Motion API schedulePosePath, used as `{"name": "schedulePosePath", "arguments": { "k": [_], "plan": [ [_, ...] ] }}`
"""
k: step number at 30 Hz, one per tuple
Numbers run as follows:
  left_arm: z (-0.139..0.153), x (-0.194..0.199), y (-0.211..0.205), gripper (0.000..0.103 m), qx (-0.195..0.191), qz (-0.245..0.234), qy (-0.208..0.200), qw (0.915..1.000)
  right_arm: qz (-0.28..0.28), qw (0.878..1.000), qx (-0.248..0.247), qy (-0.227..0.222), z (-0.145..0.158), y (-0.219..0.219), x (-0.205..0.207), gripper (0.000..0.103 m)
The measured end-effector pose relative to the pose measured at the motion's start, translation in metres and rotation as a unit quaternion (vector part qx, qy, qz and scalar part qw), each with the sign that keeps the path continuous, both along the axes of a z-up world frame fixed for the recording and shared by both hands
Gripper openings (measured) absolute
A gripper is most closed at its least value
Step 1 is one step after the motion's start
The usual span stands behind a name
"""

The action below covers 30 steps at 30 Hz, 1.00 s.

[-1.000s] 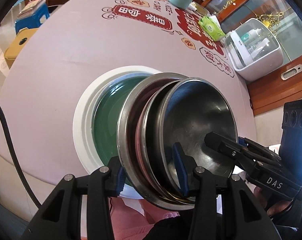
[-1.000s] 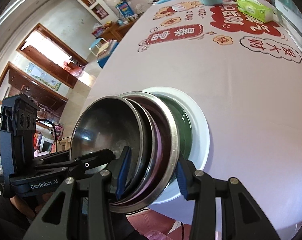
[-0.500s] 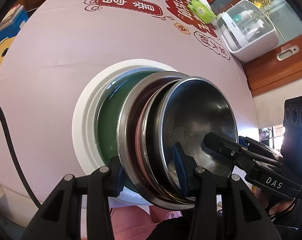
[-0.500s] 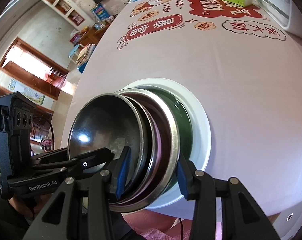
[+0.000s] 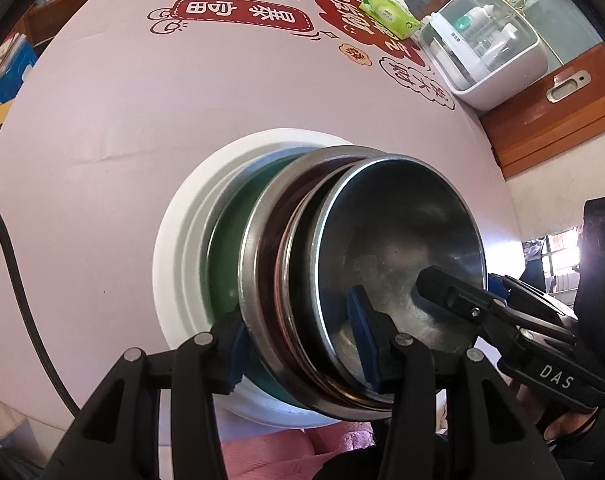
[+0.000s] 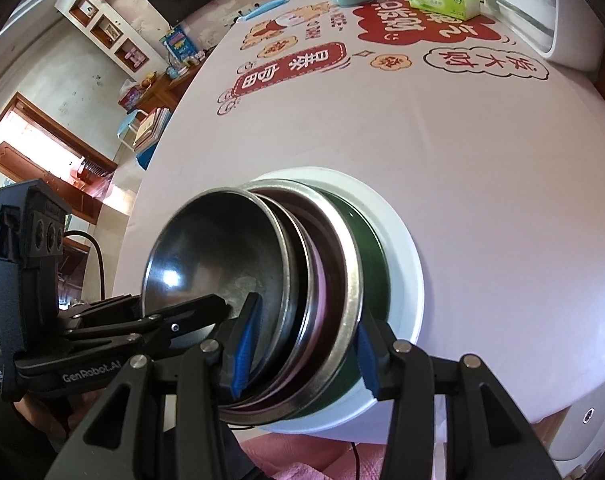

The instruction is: Organize plates and bowls

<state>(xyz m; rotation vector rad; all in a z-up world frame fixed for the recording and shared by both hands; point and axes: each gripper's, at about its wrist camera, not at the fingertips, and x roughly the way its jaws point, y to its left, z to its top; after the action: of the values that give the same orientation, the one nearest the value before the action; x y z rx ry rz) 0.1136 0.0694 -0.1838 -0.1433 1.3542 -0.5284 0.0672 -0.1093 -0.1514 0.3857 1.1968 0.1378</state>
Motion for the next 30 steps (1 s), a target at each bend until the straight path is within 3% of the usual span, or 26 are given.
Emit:
{"name": "schedulePosePath", "arguments": {
  "k": [9, 12, 17, 26, 30],
  "plan": [
    [0.014, -0.004, -0.002, 0.045, 0.037, -0.019, -0.046, 0.9981, -0.023, 1.0, -0.003, -0.016, 0.006, -0.001, -0.007, 0.045],
    [0.02, -0.006, 0.001, 0.045, 0.041, -0.014, -0.054, 0.9976, -0.027, 0.999, -0.004, -0.022, 0.008, -0.002, -0.01, 0.046],
    [0.033, -0.013, 0.01, 0.05, 0.039, -0.004, -0.062, 0.9973, -0.033, 0.999, -0.008, -0.038, 0.015, -0.002, -0.016, 0.057],
    [0.061, -0.025, 0.016, 0.062, 0.056, 0.011, -0.083, 0.995, -0.051, 0.997, -0.004, -0.053, 0.03, -0.008, -0.028, 0.059],
    [0.074, -0.031, 0.027, 0.063, 0.068, 0.038, -0.093, 0.9926, -0.054, 0.997, 0.001, -0.046, 0.039, -0.01, -0.029, 0.059]
  ]
}}
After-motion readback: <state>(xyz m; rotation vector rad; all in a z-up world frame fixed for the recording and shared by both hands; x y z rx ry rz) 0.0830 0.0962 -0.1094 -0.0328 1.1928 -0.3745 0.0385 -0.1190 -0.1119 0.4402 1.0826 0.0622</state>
